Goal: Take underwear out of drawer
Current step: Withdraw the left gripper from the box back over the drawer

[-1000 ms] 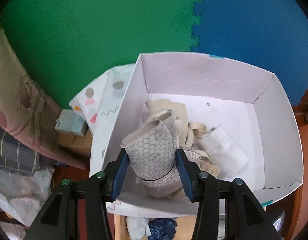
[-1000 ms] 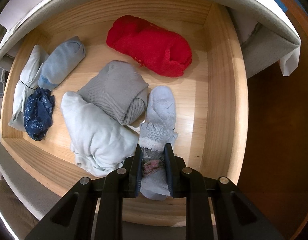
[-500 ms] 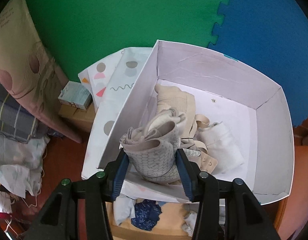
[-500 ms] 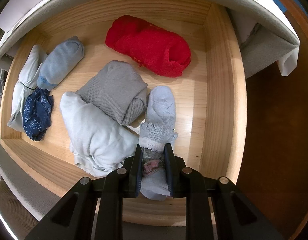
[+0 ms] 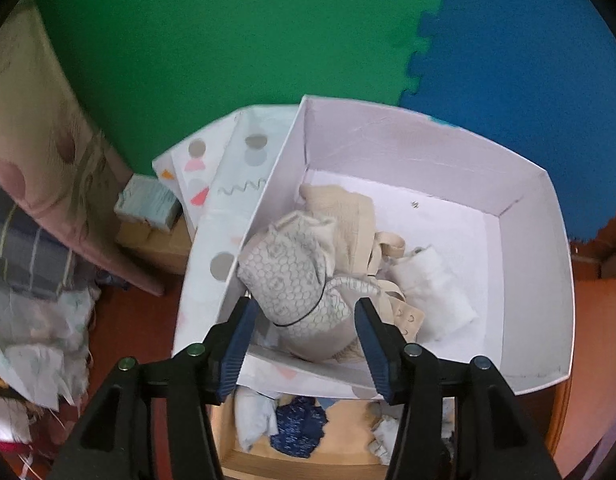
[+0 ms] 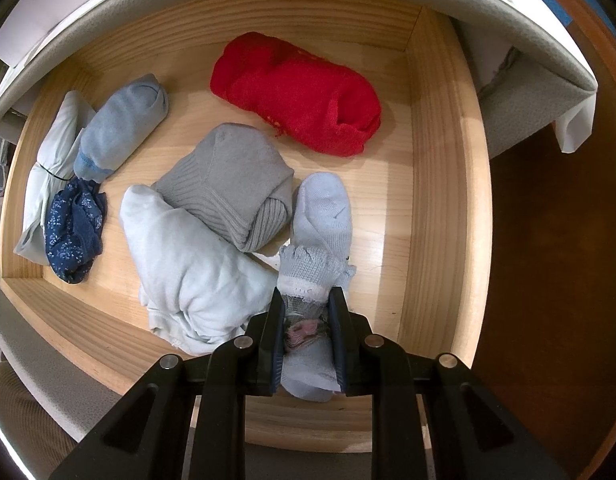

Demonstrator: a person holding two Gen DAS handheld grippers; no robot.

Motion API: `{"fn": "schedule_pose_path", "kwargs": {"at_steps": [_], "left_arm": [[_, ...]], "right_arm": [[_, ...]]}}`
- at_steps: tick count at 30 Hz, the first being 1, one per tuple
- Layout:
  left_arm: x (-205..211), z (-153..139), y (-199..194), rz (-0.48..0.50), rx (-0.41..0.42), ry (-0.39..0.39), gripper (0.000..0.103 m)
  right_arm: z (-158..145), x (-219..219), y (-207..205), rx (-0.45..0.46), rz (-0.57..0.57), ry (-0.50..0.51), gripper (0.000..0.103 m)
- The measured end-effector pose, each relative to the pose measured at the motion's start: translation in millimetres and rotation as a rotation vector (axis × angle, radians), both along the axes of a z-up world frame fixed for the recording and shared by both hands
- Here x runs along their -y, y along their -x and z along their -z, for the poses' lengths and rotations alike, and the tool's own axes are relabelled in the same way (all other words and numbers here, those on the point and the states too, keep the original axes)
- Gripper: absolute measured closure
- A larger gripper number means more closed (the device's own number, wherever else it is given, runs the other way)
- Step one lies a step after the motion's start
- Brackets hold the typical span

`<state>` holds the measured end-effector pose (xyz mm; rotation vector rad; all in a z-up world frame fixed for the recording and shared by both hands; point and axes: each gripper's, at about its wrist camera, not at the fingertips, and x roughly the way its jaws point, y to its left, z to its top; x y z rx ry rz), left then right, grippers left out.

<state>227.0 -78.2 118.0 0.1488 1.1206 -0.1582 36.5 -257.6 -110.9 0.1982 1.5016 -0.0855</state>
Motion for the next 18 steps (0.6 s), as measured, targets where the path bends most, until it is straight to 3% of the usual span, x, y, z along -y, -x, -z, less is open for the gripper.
{"fn": "schedule_pose_path", "kwargs": {"at_steps": [8, 18], "left_arm": [[-1.1, -30.6, 30.4, 0.091, 0.135, -0.110, 0.045], [-36.5, -40.3, 68.3, 0.125, 0.148, -0.068, 0.044]], "right_arm": [[1.3, -9.3, -1.4, -0.002, 0.004, 0.013, 0.084], [1.6, -23.4, -2.5, -0.002, -0.012, 0.065, 0.084]]}}
